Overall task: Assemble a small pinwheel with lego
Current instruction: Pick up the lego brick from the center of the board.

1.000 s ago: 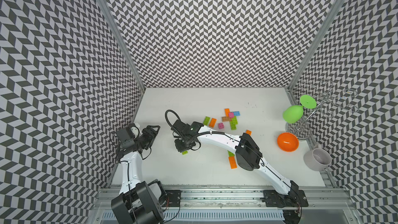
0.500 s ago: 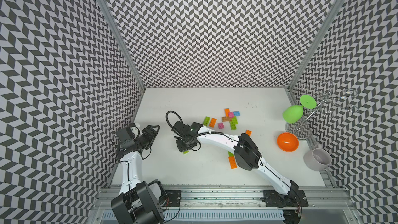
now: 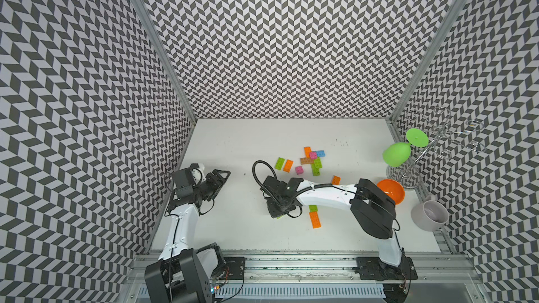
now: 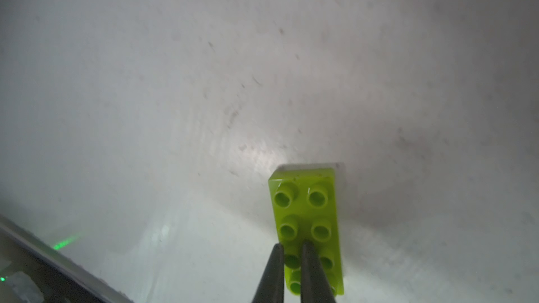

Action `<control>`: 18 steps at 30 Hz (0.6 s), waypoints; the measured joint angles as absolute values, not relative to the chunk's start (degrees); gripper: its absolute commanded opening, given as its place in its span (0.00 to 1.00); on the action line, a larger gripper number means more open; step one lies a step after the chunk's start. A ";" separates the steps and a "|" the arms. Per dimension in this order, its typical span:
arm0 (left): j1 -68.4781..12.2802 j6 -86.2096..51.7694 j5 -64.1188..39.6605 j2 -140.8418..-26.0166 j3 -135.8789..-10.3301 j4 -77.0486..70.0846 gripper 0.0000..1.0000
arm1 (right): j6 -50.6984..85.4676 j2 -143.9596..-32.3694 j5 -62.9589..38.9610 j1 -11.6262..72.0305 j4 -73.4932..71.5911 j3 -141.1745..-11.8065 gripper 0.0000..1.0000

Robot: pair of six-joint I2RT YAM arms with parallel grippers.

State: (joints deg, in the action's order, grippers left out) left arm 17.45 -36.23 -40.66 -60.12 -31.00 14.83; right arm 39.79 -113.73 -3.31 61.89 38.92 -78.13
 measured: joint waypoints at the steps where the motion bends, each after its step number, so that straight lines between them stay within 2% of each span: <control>1: 14.28 -37.32 -40.01 -59.99 -30.17 13.74 0.71 | 40.18 -111.46 -3.92 61.78 37.63 -74.78 0.17; 5: 4.75 -41.34 -38.04 -59.13 -26.98 10.13 0.70 | 40.49 -107.61 -4.91 61.58 35.79 -69.45 0.18; 7: 3.18 -42.72 -37.17 -58.35 -25.43 8.80 0.70 | 40.42 -108.07 -4.89 61.58 36.56 -70.26 0.18; 12: 4.29 -43.83 -35.05 -56.58 -23.62 8.56 0.70 | 39.86 -112.33 -4.05 61.58 43.57 -77.14 0.19; 18: 12.03 -42.96 -35.70 -55.70 -22.94 8.71 0.70 | 38.57 -115.59 -1.98 62.22 50.37 -82.21 0.19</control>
State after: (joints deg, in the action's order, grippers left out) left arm 12.03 -42.96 -35.70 -55.70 -22.94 8.71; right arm 38.57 -115.59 -1.98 62.22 50.37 -82.21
